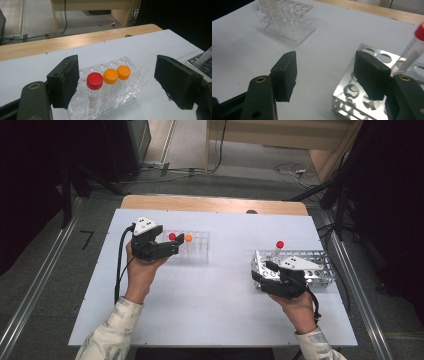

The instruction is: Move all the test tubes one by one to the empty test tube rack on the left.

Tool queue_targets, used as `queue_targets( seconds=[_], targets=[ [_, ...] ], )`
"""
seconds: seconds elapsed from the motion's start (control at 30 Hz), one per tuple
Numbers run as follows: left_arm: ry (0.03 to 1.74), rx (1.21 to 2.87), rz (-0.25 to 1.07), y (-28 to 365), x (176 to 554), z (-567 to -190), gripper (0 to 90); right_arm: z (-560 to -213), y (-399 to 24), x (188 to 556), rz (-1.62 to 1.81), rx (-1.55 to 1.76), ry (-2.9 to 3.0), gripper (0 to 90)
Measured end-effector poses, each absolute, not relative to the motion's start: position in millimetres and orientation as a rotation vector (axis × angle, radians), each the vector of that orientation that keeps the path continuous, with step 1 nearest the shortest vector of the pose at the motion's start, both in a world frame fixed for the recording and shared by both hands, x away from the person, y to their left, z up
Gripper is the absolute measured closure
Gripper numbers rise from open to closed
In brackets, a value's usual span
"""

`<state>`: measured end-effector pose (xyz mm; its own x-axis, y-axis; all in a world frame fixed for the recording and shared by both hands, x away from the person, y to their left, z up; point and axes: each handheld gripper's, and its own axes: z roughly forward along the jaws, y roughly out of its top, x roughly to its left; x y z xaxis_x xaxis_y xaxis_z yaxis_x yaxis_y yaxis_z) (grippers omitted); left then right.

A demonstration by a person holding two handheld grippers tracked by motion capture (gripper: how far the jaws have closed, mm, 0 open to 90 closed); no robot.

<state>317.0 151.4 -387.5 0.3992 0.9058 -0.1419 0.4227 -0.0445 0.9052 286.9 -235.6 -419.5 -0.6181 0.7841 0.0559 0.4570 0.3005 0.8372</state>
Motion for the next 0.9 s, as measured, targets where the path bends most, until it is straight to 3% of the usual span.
queue_targets(
  seconds=[0.43,0.9],
  targets=[
    [1.183,1.657,0.583,148,314,-390,19.0,-424,-263,311,1.167,1.257,2.044,35.6],
    [1.176,1.677,0.566,143,315,-393,18.9,-440,-260,345,1.048,1.338,1.957,53.9]
  ],
)
